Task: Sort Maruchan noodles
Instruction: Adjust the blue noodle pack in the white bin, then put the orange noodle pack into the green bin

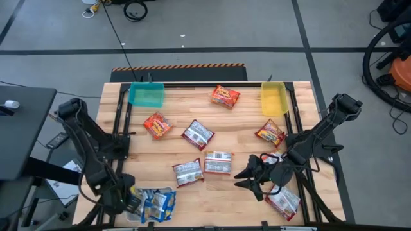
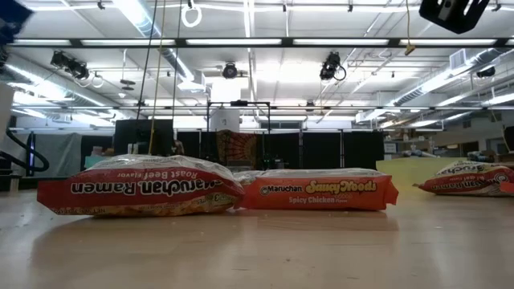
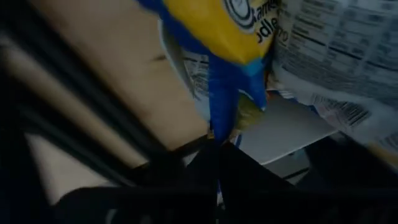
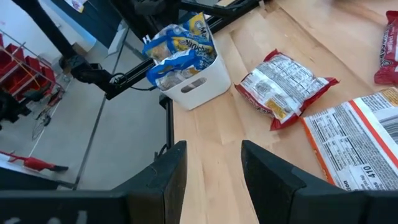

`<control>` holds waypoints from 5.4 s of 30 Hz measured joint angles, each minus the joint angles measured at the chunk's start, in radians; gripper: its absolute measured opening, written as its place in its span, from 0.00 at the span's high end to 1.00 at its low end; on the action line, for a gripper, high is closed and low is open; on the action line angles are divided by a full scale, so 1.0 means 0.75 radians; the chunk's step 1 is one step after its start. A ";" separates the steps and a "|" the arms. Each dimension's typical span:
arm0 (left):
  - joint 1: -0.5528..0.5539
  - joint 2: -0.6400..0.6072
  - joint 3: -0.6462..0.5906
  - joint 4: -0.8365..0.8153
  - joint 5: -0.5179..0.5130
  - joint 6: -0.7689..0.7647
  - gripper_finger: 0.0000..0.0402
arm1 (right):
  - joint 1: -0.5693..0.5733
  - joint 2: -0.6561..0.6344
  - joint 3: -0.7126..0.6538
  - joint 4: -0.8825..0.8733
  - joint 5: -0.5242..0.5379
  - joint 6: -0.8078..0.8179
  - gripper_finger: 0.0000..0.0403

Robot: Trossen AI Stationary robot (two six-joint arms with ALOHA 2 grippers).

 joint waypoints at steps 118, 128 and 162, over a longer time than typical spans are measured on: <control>0.321 0.046 0.385 -0.630 -1.147 0.929 0.71 | -0.297 -0.010 0.034 -0.252 0.042 -0.436 0.60; 0.969 0.051 0.067 -0.422 -0.962 1.588 0.56 | -0.438 -0.021 0.327 -0.902 0.106 -0.757 0.50; 1.467 0.571 0.009 -0.149 -0.877 1.875 0.77 | -0.946 -0.020 0.312 -0.941 -0.175 -1.328 0.43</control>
